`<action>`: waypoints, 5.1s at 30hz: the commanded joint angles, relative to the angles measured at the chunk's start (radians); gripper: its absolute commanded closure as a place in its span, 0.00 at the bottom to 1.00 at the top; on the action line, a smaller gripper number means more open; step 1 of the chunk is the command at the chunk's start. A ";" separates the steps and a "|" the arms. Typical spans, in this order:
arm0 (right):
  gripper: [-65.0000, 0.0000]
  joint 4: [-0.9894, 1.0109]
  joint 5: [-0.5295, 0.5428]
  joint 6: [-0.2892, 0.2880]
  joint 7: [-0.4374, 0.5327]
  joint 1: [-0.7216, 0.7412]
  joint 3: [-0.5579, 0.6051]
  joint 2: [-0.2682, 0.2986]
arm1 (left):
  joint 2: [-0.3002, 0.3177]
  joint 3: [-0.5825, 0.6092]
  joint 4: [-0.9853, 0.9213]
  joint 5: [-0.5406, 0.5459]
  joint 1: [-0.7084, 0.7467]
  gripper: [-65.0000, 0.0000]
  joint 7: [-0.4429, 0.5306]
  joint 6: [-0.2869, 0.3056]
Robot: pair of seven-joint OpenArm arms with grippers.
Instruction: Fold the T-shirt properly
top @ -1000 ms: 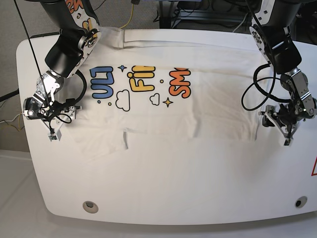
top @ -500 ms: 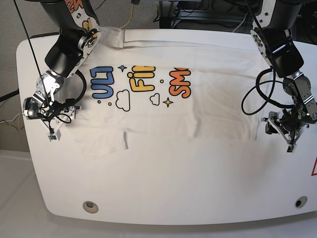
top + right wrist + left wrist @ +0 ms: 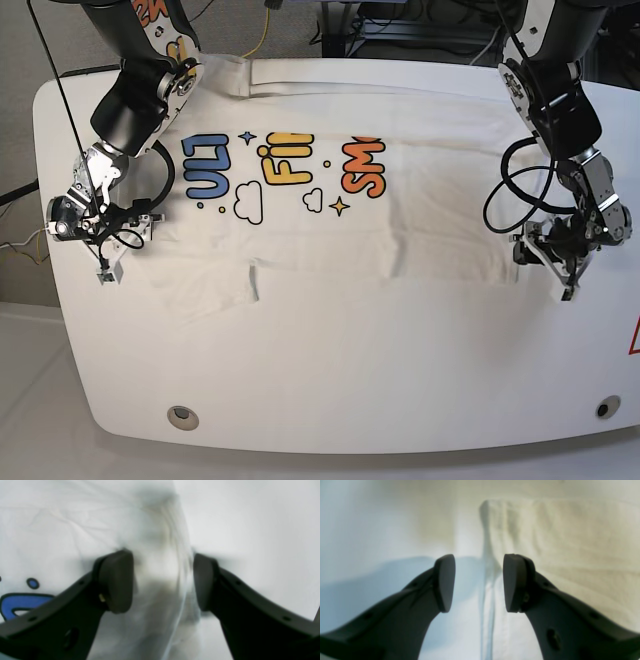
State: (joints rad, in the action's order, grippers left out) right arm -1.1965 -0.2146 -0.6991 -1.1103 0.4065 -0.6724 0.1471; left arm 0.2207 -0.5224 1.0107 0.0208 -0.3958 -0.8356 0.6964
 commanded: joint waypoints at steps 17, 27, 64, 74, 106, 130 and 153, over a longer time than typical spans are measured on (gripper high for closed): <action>0.40 -0.016 0.008 0.001 0.008 0.015 0.003 0.016 | -0.007 -0.003 0.000 0.014 -0.024 0.55 0.054 0.002; 0.40 -0.016 0.008 0.001 0.008 0.013 0.003 0.016 | -0.033 -0.003 0.000 0.014 -0.002 0.55 0.081 0.002; 0.40 -0.016 0.008 0.001 0.012 0.013 0.003 0.016 | -0.051 -0.002 0.001 0.014 0.018 0.96 0.078 0.002; 0.40 -0.015 0.002 0.001 0.043 0.012 0.003 -0.017 | -0.051 -0.002 0.001 0.014 0.019 0.96 0.078 0.002; 1.00 -0.015 -0.001 0.001 0.048 -0.007 0.004 -0.048 | -0.050 0.000 0.003 0.014 0.031 0.96 0.078 0.002; 0.97 -0.016 -0.001 0.001 0.025 0.018 0.006 -0.047 | -0.045 0.000 0.009 0.015 0.021 0.96 0.016 0.002; 0.97 -0.204 -0.003 0.001 -0.106 0.033 0.105 -0.054 | -0.093 0.000 0.250 0.014 0.005 0.96 -0.164 0.002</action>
State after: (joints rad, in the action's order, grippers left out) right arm -1.3598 -0.2241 -0.6975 -1.2087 0.4171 -0.5690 0.0788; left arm 0.1101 -0.5205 1.2034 0.0231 -0.3645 -0.9920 0.6975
